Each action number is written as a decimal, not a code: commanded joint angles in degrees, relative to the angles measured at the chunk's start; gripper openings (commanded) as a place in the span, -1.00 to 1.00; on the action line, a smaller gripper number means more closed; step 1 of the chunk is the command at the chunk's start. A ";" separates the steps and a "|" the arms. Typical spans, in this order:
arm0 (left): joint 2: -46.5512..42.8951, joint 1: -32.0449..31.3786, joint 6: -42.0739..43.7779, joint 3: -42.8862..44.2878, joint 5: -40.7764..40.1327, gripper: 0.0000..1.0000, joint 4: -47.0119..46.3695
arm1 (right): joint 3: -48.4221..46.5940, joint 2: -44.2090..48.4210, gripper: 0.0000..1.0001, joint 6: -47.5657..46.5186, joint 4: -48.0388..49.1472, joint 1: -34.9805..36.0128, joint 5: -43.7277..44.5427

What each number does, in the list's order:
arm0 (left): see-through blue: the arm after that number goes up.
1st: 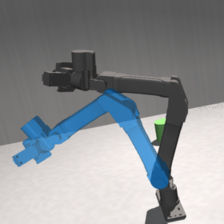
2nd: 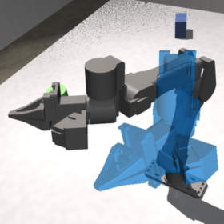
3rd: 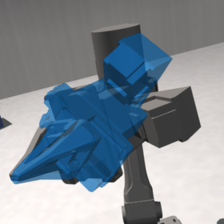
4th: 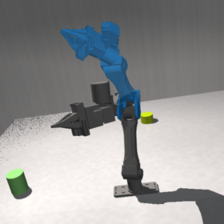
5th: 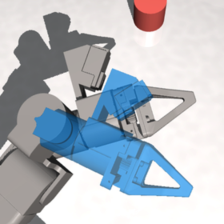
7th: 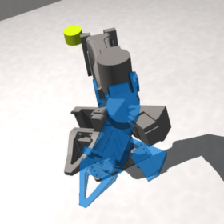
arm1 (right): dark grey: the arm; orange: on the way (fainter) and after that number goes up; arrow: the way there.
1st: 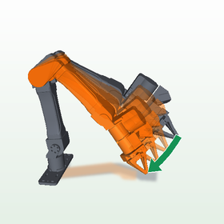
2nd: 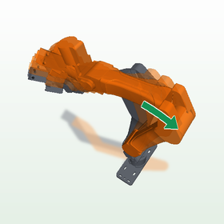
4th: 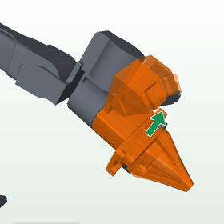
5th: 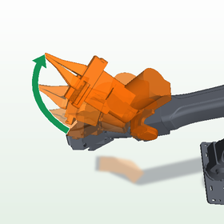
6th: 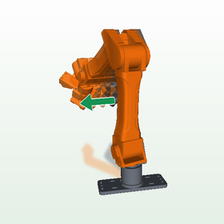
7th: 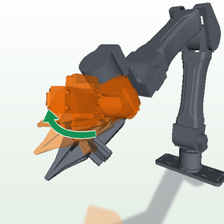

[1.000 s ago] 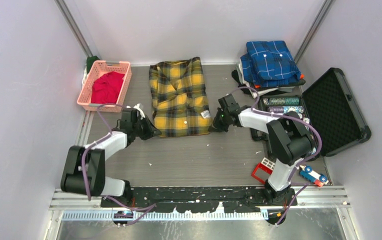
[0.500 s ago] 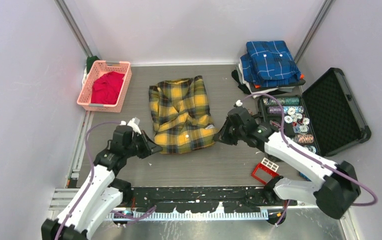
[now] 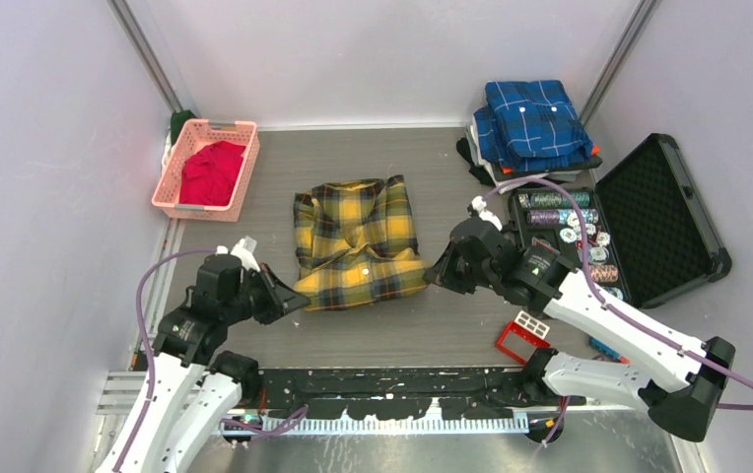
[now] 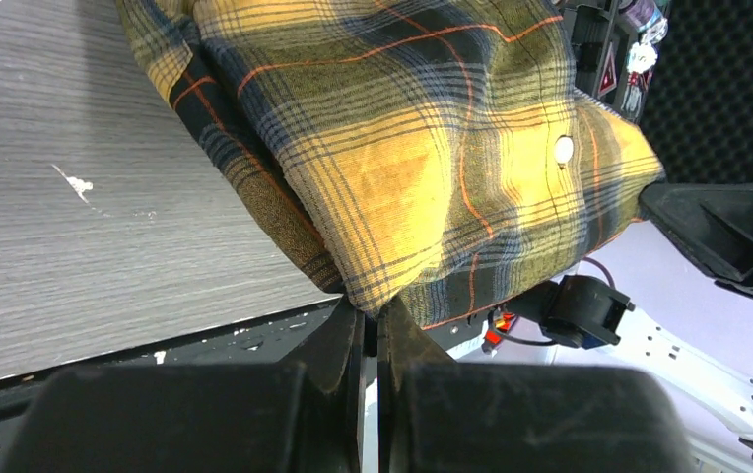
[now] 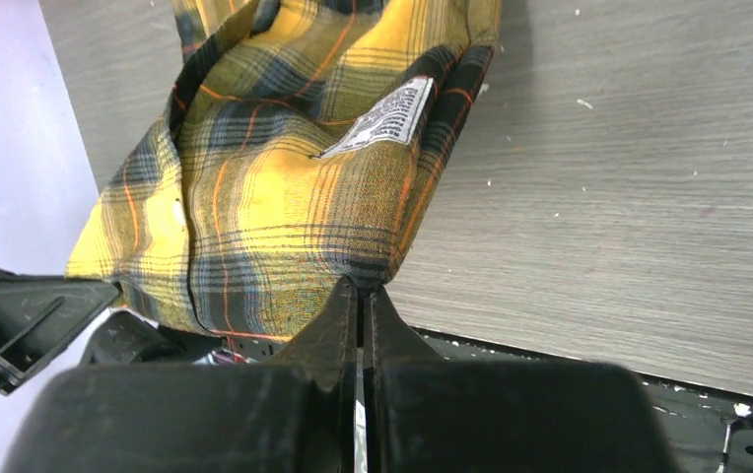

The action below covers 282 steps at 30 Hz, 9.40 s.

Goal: Fold and stack the mixed laundry pile
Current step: Fold the shirt at the center of the board.

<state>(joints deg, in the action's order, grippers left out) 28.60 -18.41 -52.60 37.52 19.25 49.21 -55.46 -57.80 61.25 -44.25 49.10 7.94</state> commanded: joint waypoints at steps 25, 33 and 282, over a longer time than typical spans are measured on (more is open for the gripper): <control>40.22 9.53 11.64 27.92 -1.57 -1.00 -9.65 | -41.97 -35.49 -0.99 -18.44 -8.50 -18.24 0.63; 53.06 12.13 12.40 34.44 -0.59 -1.00 -12.36 | -54.40 -49.17 -0.98 -20.87 -9.59 -22.13 -2.71; 75.34 -4.26 31.24 53.70 -29.34 0.54 -7.82 | -48.50 -58.63 -0.65 -28.59 -0.98 -24.17 3.86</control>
<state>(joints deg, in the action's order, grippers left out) 113.43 -21.32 -22.00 87.13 -6.98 37.34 -99.90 -125.12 35.09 -41.85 23.14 5.78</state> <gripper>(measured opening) 0.763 0.110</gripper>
